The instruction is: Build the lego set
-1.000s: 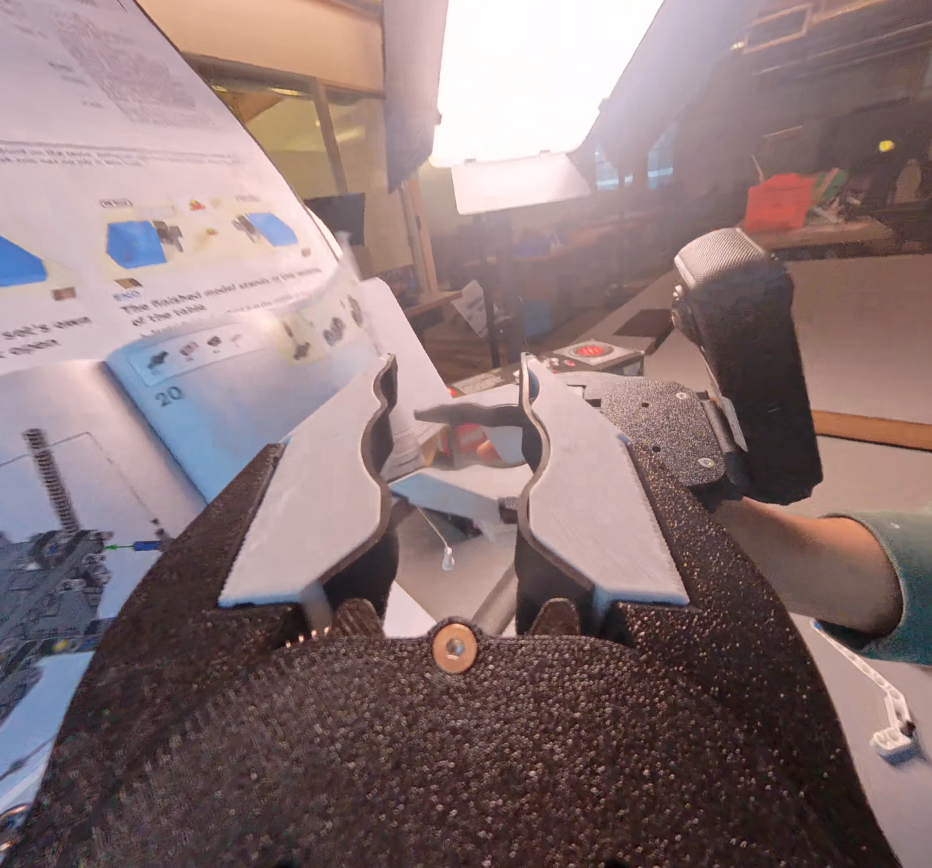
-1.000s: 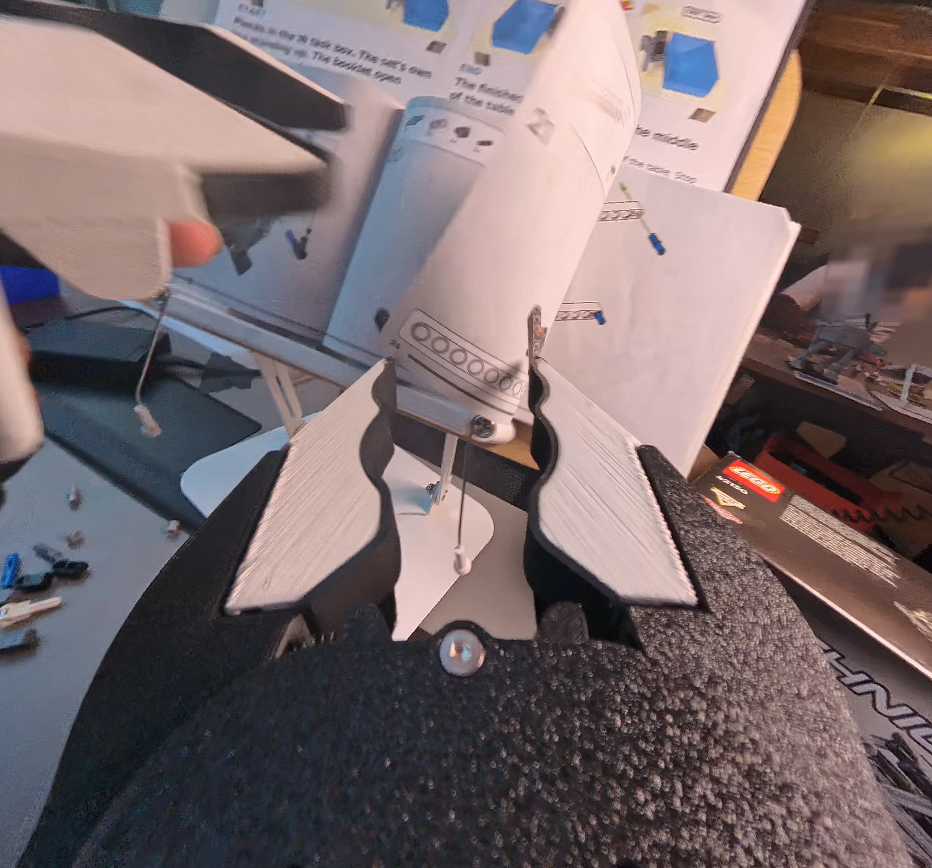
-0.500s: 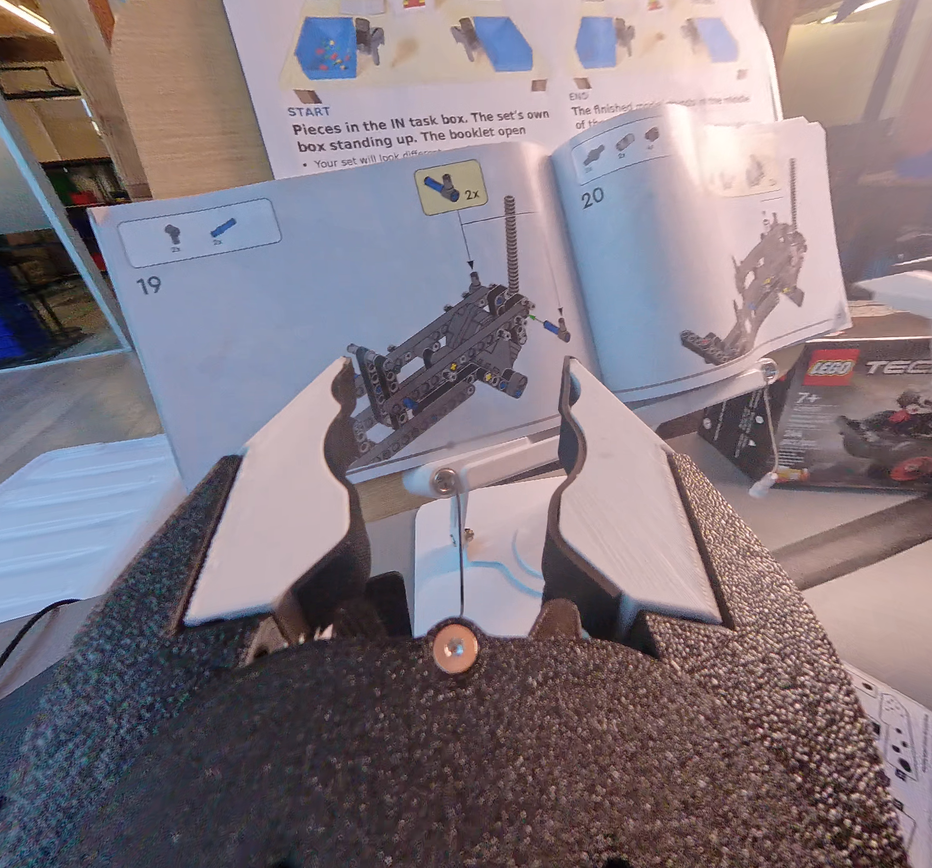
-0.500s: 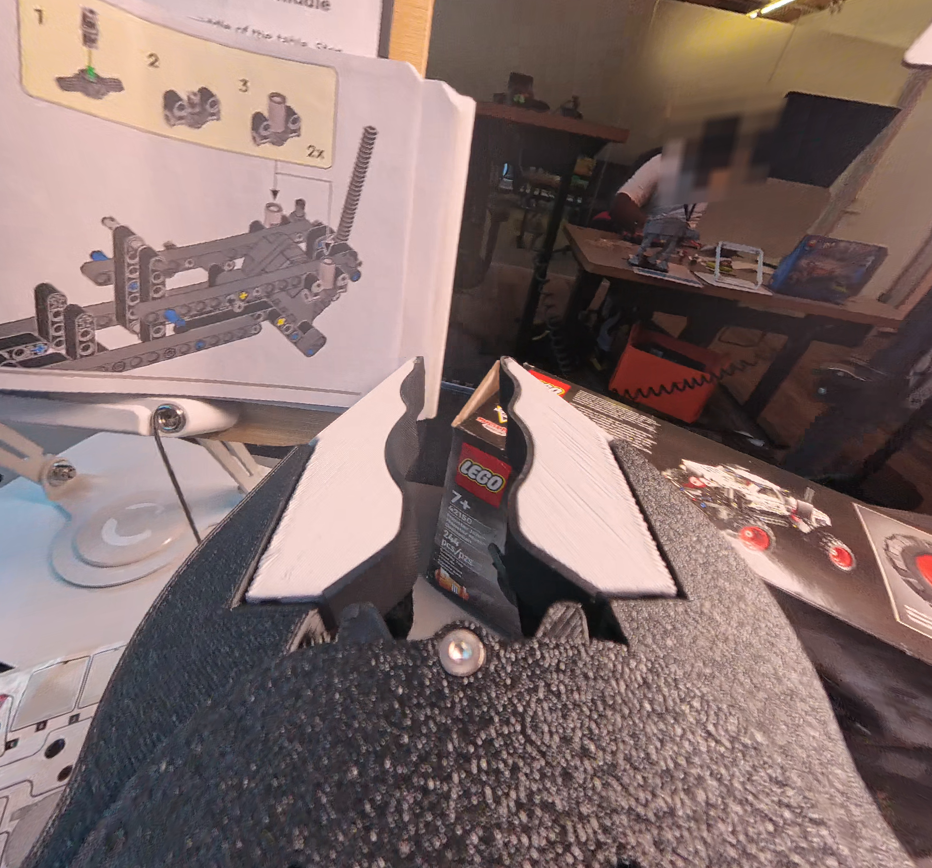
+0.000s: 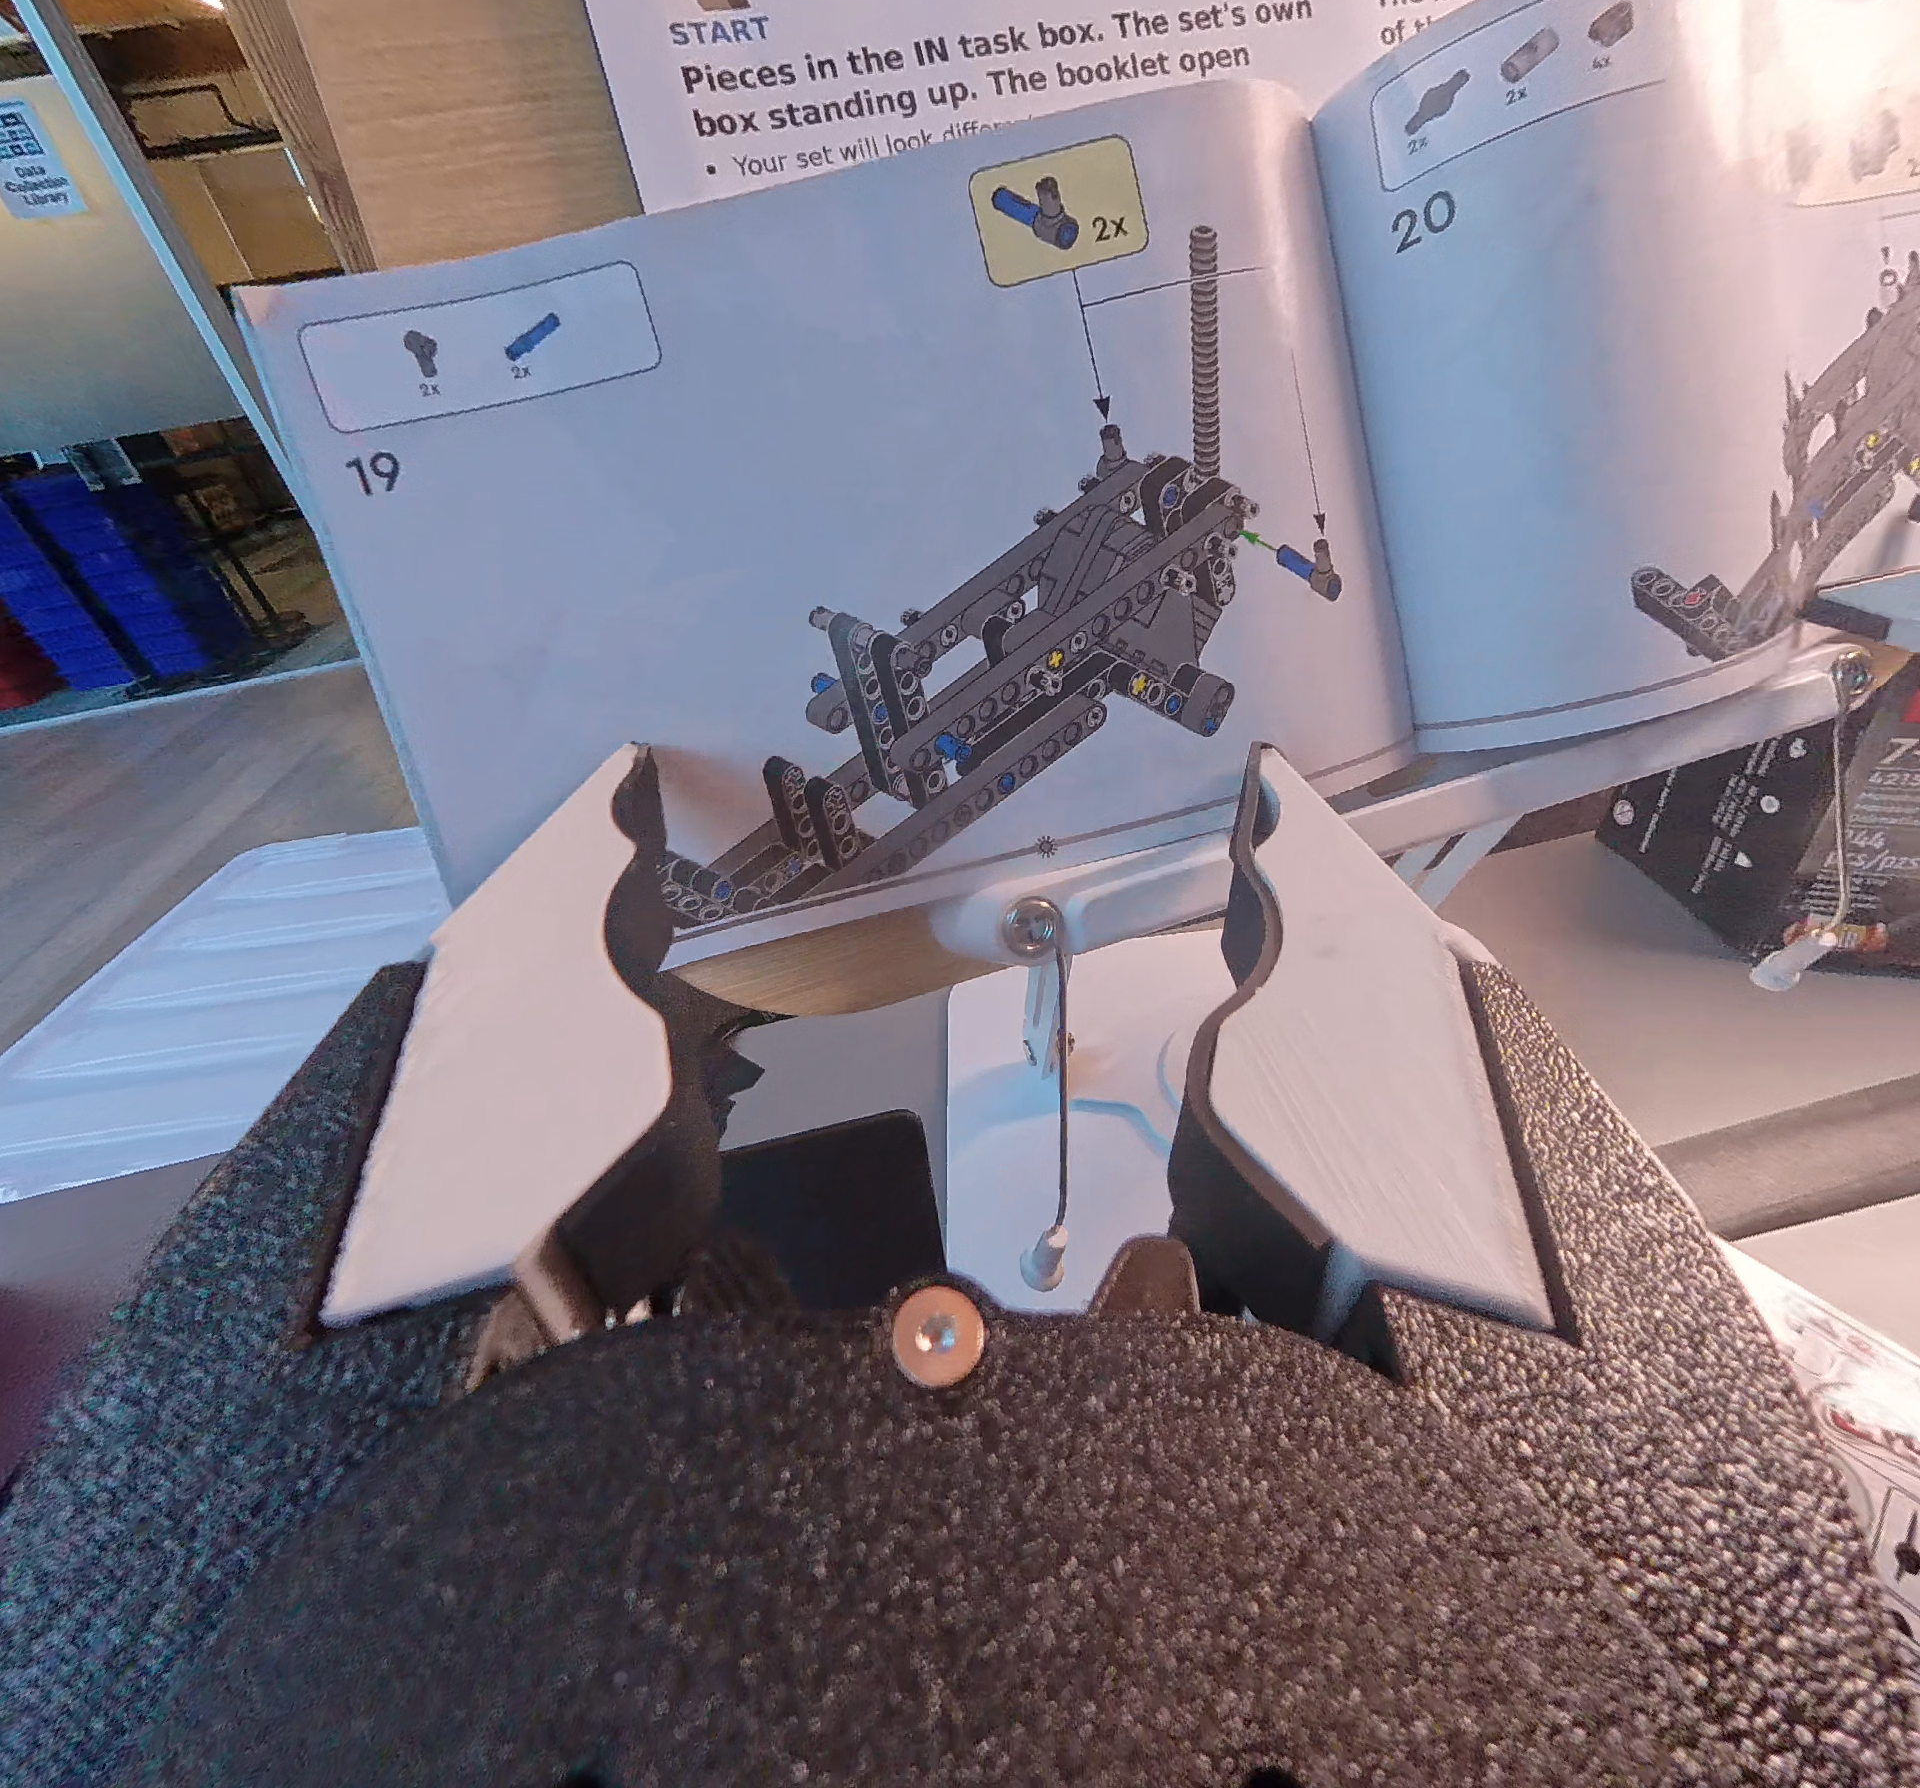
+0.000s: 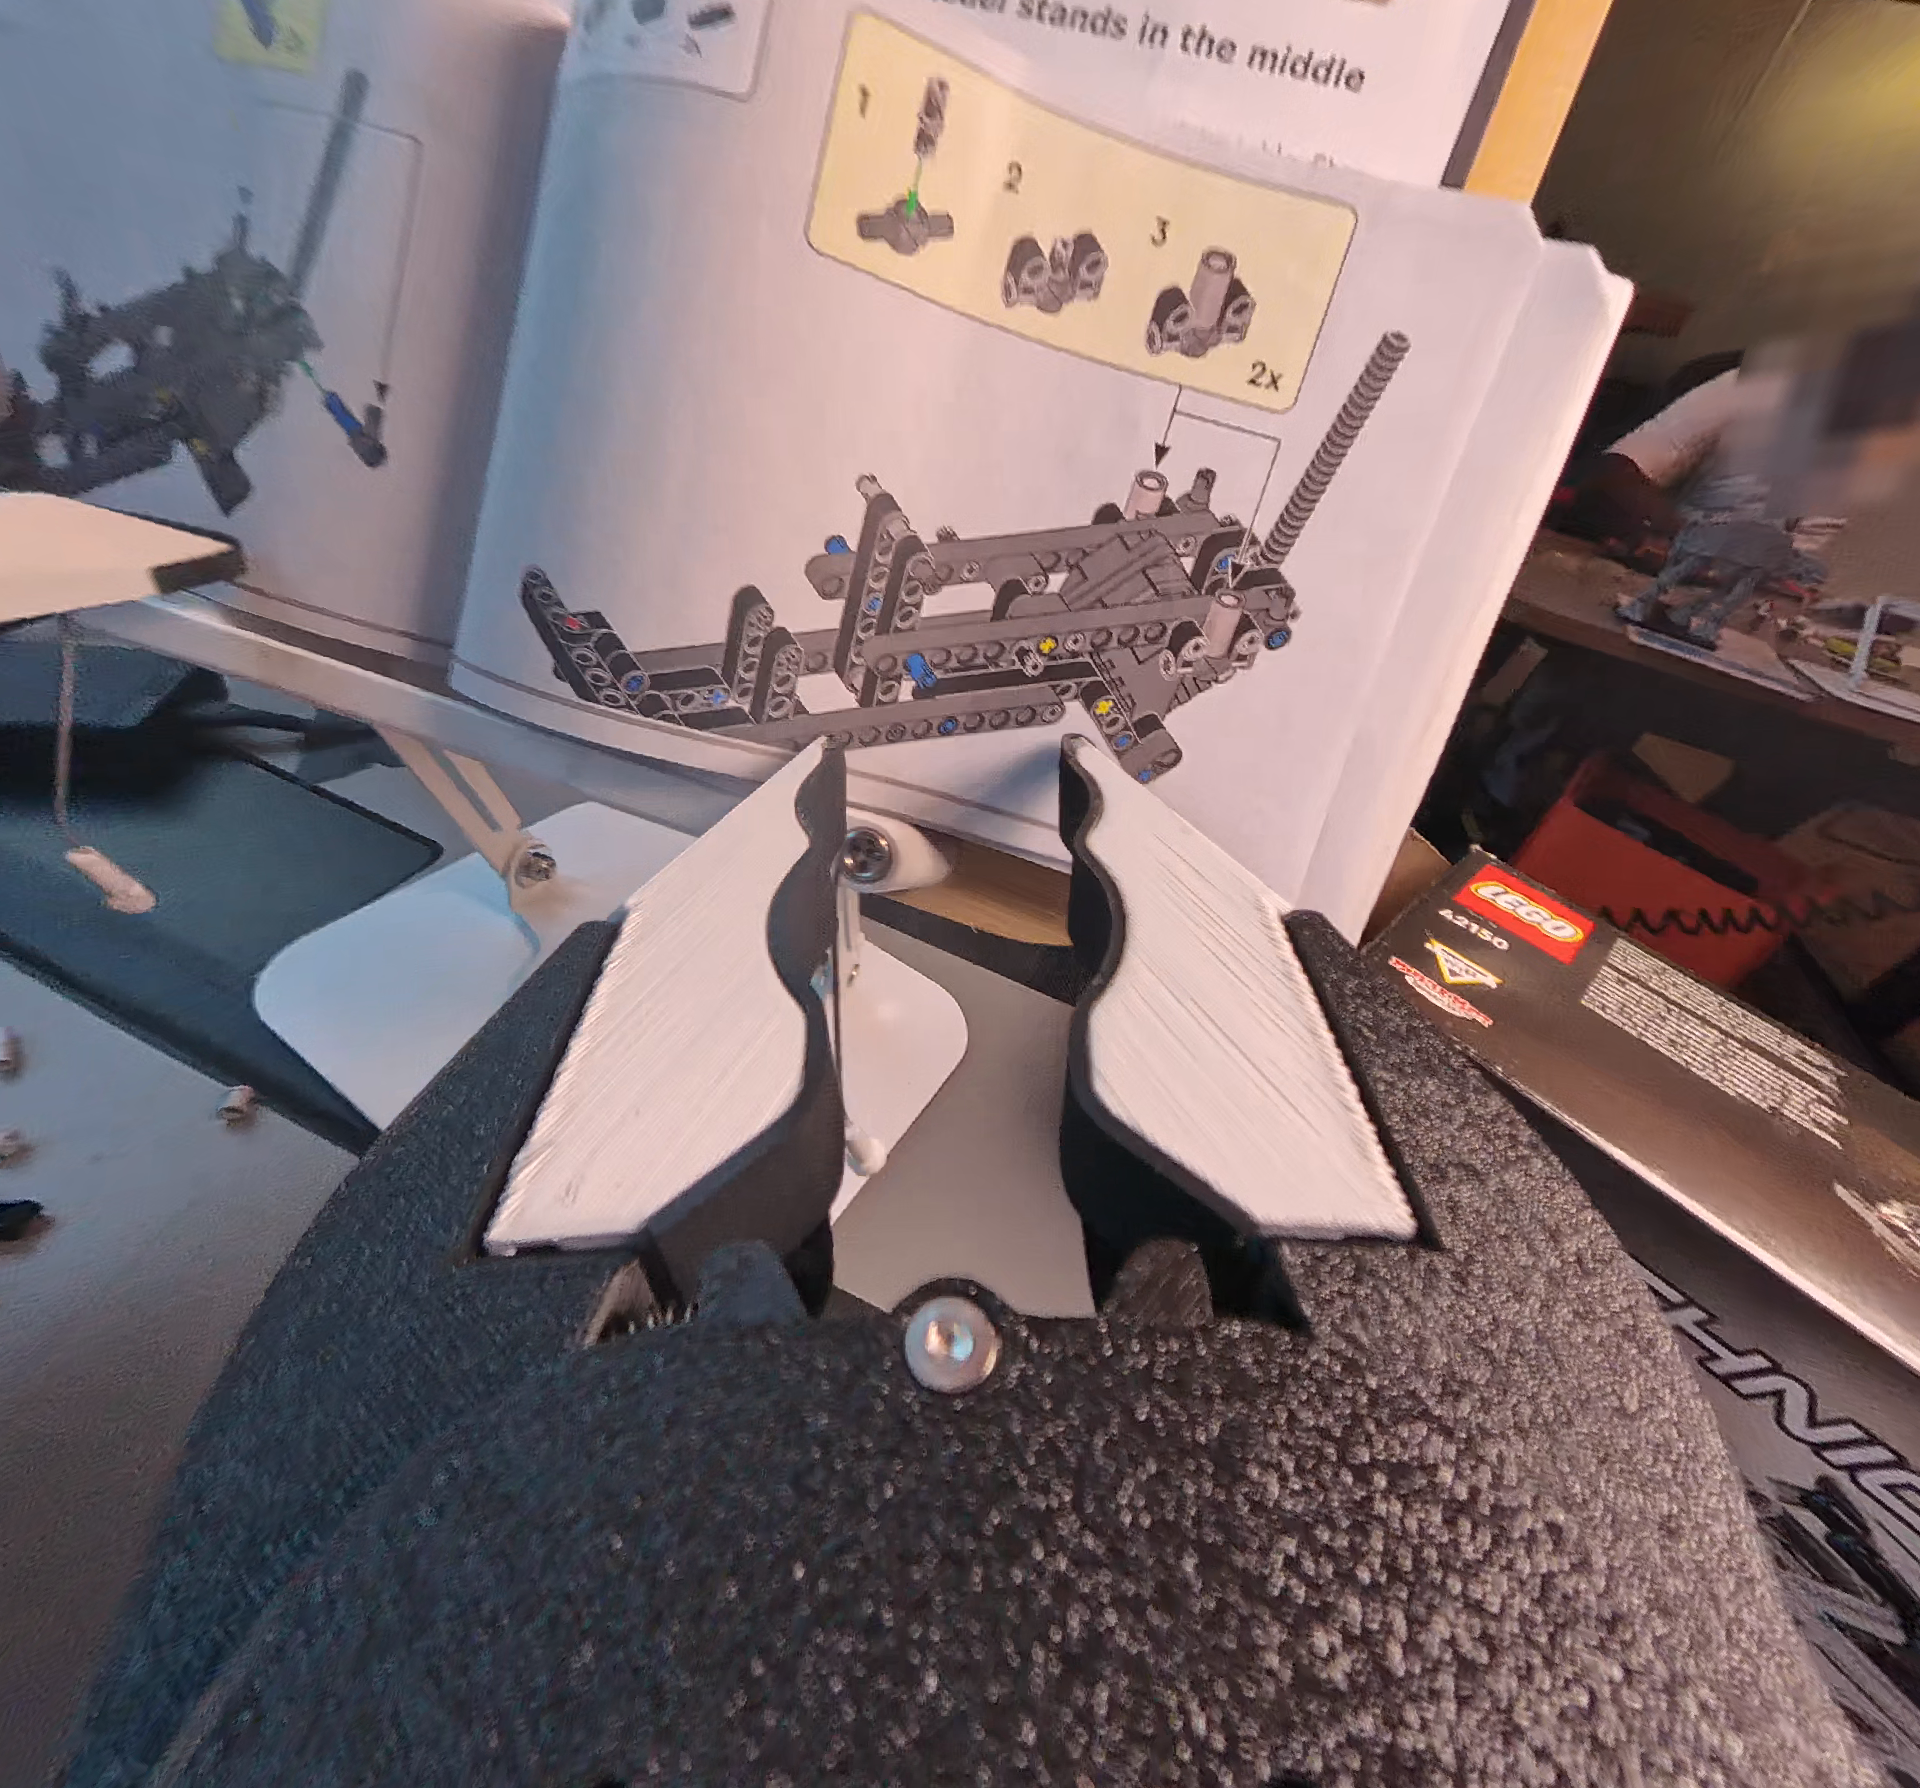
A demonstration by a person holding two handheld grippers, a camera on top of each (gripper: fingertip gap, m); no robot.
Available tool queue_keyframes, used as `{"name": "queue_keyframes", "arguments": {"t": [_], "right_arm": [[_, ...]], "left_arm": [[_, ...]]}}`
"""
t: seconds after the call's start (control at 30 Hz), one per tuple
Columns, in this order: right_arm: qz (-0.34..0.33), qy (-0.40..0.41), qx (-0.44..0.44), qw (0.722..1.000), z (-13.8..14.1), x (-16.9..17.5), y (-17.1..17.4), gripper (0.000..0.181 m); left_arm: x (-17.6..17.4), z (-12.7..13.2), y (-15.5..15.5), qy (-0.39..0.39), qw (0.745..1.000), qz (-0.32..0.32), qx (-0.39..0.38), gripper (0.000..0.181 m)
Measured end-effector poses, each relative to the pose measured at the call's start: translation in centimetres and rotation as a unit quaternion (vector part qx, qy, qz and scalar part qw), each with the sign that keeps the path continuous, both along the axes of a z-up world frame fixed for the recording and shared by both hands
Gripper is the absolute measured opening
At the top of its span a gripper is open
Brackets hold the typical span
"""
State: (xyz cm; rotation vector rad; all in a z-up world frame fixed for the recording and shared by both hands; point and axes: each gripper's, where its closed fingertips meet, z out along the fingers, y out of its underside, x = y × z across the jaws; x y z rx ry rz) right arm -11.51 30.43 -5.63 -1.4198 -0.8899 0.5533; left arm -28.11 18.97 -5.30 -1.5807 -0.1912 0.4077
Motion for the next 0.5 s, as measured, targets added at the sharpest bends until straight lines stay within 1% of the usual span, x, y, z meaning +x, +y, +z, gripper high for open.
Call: {"name": "queue_keyframes", "arguments": {"t": [0.03, 0.1, 0.2, 0.33, 0.4, 0.47, 0.5], "right_arm": [[-0.011, -0.006, -0.003, 1.000, -0.4, 0.2, 0.6, 0.043], [-0.023, -0.003, 0.002, 1.000, -0.5, 0.7, 1.3, 0.043], [-0.026, -0.006, 0.001, 1.000, -0.6, 1.1, 1.4, 0.045], [-0.016, -0.007, -0.002, 1.000, -0.6, 1.3, 1.2, 0.048], [-0.016, -0.008, -0.004, 1.000, -0.7, 1.4, 1.2, 0.049], [-0.014, -0.007, -0.007, 1.000, -0.8, 1.5, 1.2, 0.049], [-0.013, -0.007, -0.009, 1.000, -0.8, 1.5, 1.2, 0.049]], "left_arm": [[-0.1, -0.1, 0.0, 0.003, 1.000, -0.001, -0.001, 0.109], [-0.2, -0.2, -0.1, 0.007, 1.000, -0.001, -0.001, 0.106], [-0.3, 0.0, -0.2, 0.003, 1.000, -0.001, 0.006, 0.096], [-0.4, -0.1, -0.3, 0.003, 1.000, 0.005, 0.007, 0.078], [-0.2, -0.2, -0.2, 0.010, 1.000, 0.001, 0.005, 0.062], [-0.1, -0.2, -0.2, 0.015, 1.000, 0.000, 0.003, 0.057], [-0.1, -0.2, -0.3, 0.016, 1.000, -0.001, 0.003, 0.049]]}}
